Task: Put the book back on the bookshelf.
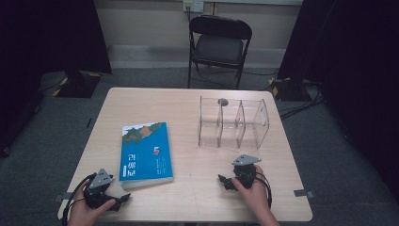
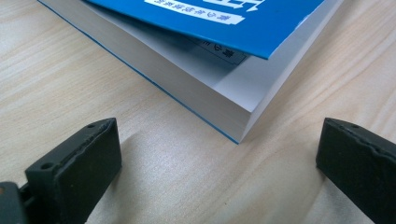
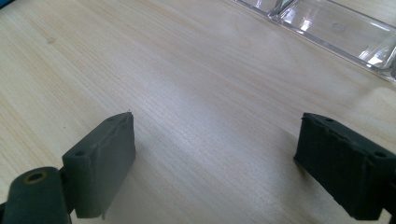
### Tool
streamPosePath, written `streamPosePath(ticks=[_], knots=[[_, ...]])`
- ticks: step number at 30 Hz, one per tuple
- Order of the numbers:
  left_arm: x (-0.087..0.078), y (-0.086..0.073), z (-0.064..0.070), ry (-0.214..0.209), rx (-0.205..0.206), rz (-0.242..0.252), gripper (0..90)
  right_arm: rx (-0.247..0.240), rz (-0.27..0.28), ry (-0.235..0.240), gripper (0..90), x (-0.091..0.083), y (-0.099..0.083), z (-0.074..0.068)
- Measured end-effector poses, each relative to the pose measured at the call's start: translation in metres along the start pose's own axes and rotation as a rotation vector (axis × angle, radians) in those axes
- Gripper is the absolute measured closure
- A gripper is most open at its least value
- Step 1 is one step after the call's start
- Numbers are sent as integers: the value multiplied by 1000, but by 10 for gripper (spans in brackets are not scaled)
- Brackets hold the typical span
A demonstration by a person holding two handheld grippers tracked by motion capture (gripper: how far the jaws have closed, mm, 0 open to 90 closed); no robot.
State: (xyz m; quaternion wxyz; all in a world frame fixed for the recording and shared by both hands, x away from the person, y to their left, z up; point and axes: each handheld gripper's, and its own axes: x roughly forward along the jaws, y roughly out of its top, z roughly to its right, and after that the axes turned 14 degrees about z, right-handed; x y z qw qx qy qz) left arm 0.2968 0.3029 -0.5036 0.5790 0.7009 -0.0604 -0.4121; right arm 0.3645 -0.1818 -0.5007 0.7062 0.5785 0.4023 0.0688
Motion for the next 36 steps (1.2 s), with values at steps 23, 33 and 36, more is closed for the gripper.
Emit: streamPosePath(ticks=[23, 33, 36], knots=[[18, 24, 8, 41, -23, -59, 206, -2, 0, 1, 112, 0, 0, 0], [20, 27, 6, 38, -25, -79, 194, -2, 0, 1, 112, 0, 0, 0], [20, 28, 7, 39, -28, -96, 201, -2, 1, 1, 112, 0, 0, 0]])
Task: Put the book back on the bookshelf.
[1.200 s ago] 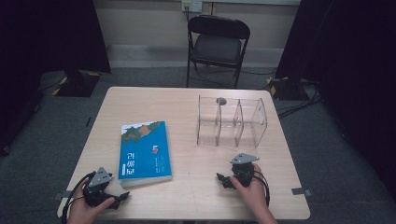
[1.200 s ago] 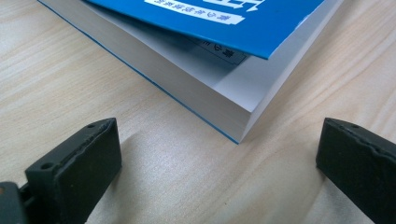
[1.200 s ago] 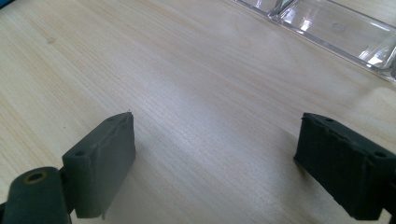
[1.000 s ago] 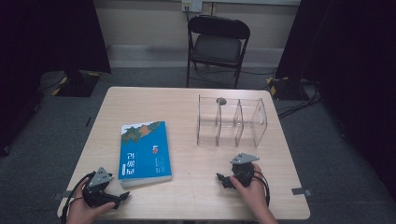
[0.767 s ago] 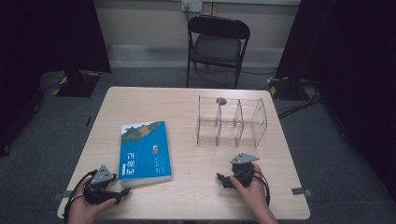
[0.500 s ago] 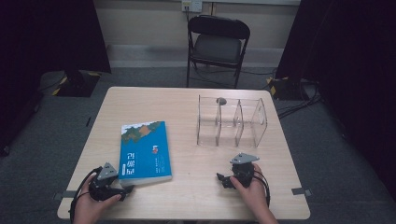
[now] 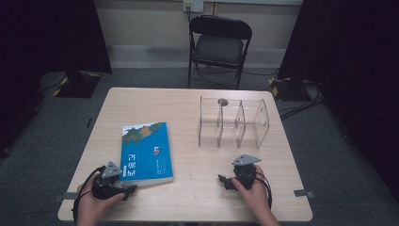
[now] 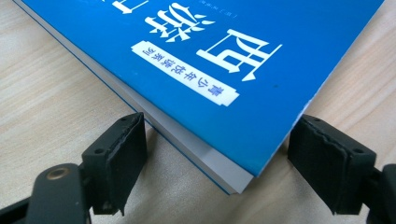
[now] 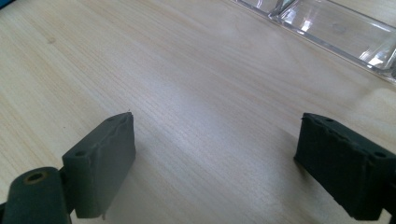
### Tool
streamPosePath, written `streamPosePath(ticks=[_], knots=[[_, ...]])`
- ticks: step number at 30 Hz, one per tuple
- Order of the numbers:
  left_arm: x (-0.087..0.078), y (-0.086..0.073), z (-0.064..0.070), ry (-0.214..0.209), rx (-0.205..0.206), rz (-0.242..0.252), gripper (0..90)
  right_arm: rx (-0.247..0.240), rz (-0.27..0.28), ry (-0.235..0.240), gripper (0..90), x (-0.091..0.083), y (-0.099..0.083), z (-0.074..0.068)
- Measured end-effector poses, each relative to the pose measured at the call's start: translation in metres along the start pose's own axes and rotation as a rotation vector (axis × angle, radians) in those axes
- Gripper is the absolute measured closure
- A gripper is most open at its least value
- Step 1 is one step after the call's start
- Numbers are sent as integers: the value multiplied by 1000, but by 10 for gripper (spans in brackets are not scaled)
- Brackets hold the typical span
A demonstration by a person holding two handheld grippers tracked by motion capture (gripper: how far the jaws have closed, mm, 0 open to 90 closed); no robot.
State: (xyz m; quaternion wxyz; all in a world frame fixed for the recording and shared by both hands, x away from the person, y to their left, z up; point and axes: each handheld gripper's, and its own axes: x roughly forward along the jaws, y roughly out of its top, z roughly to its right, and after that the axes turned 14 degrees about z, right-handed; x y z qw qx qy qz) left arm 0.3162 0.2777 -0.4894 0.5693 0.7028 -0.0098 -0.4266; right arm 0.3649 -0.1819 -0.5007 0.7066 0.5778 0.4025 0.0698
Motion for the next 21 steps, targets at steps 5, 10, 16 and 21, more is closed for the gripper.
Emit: streamPosePath(ticks=[5, 10, 16, 21], knots=[[0, 2, 2, 8, -4, -12, 211, 1, 0, -1, 112, 0, 0, 0], [0, 5, 2, 17, 8, -37, 219, 1, 0, -1, 112, 0, 0, 0], [0, 8, 4, 26, 1, -49, 227, 1, 0, 0, 112, 0, 0, 0], [-2, 12, 4, 34, -15, -59, 242, 0, 0, -1, 112, 0, 0, 0]])
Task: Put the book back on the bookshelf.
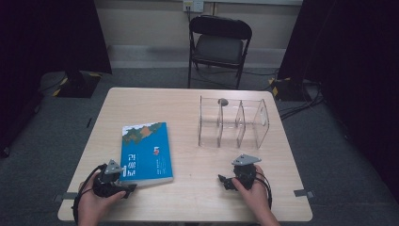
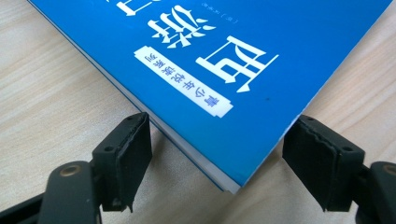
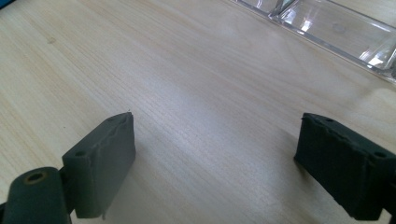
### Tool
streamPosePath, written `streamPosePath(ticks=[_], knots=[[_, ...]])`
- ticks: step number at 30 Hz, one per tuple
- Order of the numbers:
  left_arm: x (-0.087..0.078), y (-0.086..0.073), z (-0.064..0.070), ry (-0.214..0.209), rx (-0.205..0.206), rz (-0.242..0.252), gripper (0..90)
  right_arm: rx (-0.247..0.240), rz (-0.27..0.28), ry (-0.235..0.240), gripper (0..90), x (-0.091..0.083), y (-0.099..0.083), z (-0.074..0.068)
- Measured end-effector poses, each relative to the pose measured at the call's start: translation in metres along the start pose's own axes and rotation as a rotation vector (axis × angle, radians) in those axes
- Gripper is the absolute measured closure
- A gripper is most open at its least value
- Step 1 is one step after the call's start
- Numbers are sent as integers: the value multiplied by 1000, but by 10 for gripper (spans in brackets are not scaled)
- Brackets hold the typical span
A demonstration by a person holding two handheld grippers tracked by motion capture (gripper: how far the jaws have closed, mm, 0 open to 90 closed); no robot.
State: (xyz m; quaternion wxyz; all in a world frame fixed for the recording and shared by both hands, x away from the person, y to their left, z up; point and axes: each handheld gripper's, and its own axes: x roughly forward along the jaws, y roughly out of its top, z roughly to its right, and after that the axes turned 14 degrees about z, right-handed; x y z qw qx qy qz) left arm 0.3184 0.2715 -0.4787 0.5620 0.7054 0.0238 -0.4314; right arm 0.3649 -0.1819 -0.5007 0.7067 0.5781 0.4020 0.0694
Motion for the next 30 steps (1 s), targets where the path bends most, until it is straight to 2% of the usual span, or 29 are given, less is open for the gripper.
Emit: streamPosePath(ticks=[5, 7, 8, 10, 23, 25, 27, 30], knots=[[-2, 3, 1, 0, -3, 4, 256, 0, 0, 0, 112, 0, 0, 0], [-4, 5, 1, 0, -2, 17, 258, 0, 0, 0, 112, 0, 0, 0], [-6, 5, 0, -4, -20, 42, 260, 0, 0, 0, 112, 0, 0, 0], [-8, 7, -1, -9, -23, 55, 264, 0, 0, 0, 112, 0, 0, 0], [-11, 11, -2, -15, -36, 85, 269, 0, 0, 0, 112, 0, 0, 0], [-13, 12, -2, -27, -36, 90, 305, -1, 0, 0, 112, 0, 0, 0], [-15, 14, -1, -31, -41, 123, 311, -1, 0, 0, 113, 0, 0, 0], [-15, 15, -1, -32, -36, 115, 312, 0, 2, 1, 114, 0, 0, -1]])
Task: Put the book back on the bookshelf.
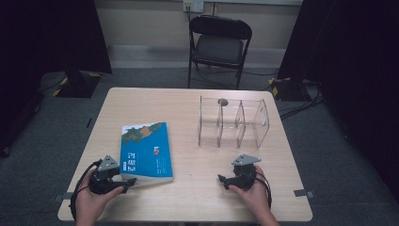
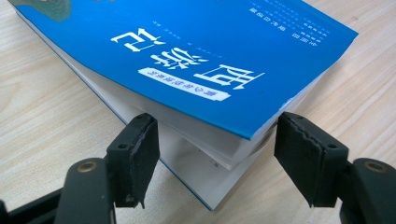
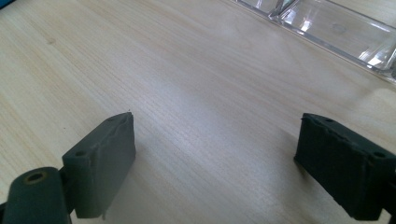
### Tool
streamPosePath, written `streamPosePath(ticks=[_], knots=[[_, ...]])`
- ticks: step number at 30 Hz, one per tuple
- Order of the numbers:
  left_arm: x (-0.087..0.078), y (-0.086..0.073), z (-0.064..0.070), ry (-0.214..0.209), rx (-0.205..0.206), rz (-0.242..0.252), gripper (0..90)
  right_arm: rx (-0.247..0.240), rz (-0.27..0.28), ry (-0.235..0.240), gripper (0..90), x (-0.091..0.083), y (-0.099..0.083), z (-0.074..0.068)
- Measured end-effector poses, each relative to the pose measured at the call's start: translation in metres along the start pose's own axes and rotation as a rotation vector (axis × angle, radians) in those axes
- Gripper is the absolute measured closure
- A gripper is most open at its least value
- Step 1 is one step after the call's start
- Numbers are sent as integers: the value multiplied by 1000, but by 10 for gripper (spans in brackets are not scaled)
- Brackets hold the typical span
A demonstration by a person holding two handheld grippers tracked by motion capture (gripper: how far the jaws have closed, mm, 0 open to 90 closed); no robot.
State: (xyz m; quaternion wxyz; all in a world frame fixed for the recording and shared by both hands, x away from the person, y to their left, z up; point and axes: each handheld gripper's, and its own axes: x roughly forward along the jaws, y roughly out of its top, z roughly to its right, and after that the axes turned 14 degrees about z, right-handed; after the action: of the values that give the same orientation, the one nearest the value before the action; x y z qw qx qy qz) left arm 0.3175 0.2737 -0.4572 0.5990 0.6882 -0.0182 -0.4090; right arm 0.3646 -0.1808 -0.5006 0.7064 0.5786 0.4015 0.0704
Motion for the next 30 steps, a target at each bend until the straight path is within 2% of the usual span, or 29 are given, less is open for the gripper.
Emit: streamPosePath(ticks=[4, 9, 11, 12, 19, 20, 22, 24, 26, 27, 29, 30], knots=[[-1, 1, 0, -4, 1, 2, 313, -2, -21, 1, 134, 1, 4, -5], [-1, 2, -1, -8, -2, 3, 314, -19, -52, 55, 156, 6, 10, -17], [-1, 2, -1, -8, -2, 3, 315, -23, -58, 62, 156, 7, 12, -19], [-1, 2, -2, -9, 0, 3, 315, -24, -61, 87, 158, 11, 14, -24], [-1, 4, -1, -7, -4, 13, 315, -56, -44, 135, 166, 16, 25, -38], [-1, 5, -1, -8, -1, 13, 316, -60, -42, 157, 166, 19, 31, -46], [-1, 5, -1, -6, -6, 15, 316, -67, -41, 164, 166, 20, 34, -48], [-1, 6, -2, -12, -2, 7, 316, -94, -37, 193, 165, 24, 43, -58], [-1, 6, -1, -14, -8, 11, 317, -91, -29, 202, 166, 26, 47, -62], [-1, 8, -2, -17, -6, 12, 317, -88, -31, 226, 166, 31, 52, -69], [-1, 9, -2, -18, 1, 12, 317, -96, -29, 229, 166, 32, 54, -71], [-1, 10, -2, -16, 1, 14, 318, -103, -26, 249, 167, 39, 59, -79]])
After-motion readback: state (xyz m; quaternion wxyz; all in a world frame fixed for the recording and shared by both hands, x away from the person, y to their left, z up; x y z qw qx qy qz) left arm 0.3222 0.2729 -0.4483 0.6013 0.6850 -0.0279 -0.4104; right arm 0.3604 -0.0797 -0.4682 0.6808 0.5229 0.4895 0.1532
